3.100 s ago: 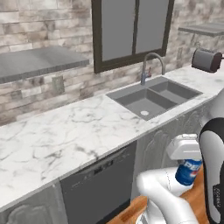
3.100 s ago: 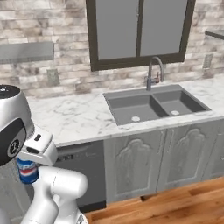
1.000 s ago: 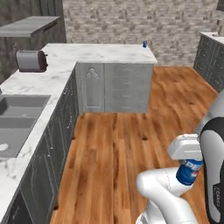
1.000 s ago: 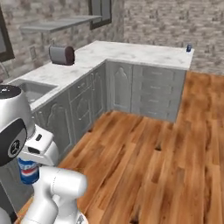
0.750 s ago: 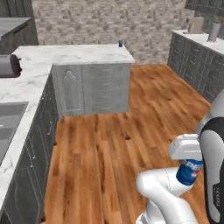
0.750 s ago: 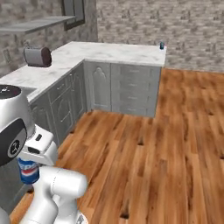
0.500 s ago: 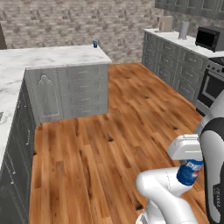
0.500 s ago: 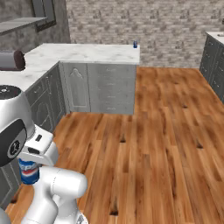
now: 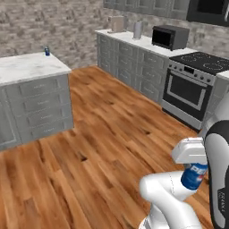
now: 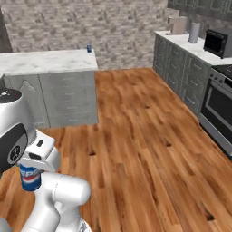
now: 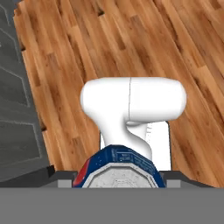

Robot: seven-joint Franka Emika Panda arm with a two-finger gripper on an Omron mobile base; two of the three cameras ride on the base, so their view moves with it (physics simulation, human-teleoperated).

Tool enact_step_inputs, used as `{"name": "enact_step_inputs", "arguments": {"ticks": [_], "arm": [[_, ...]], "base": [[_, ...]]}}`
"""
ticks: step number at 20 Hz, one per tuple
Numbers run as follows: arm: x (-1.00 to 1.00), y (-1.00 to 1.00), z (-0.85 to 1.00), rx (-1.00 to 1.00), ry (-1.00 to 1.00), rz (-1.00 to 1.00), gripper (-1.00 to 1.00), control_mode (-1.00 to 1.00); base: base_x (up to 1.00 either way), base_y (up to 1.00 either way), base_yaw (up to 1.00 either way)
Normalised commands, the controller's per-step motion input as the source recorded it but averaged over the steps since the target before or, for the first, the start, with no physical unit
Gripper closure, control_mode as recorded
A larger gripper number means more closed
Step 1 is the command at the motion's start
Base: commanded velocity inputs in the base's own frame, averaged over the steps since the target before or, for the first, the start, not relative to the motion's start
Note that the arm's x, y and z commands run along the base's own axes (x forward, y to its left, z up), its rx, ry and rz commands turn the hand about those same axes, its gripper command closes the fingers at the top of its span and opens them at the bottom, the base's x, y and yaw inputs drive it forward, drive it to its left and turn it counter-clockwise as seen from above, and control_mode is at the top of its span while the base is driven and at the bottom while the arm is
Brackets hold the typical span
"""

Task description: Four empty soda cans are scattered around the kitchen. Gather all the cans and cluster them next to the stove for recycling.

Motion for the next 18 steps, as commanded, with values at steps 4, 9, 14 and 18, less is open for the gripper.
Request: {"name": "enact_step_inputs", "arguments": {"ticks": [4, 9, 14, 18], "arm": [[0.0, 0.0, 0.0, 0.0, 0.0, 0.0, 1.0, 1.0], [0.0, 0.0, 0.0, 0.0, 0.0, 0.0, 1.0, 1.0], [0.0, 0.0, 0.0, 0.0, 0.0, 0.0, 1.0, 1.0], [0.0, 0.0, 0.0, 0.0, 0.0, 0.0, 1.0, 1.0]], "base": [[0.91, 0.0, -0.44], [1.0, 0.0, -0.44], [1.0, 0.0, -0.48], [1.0, 0.01, -0.46]]}}
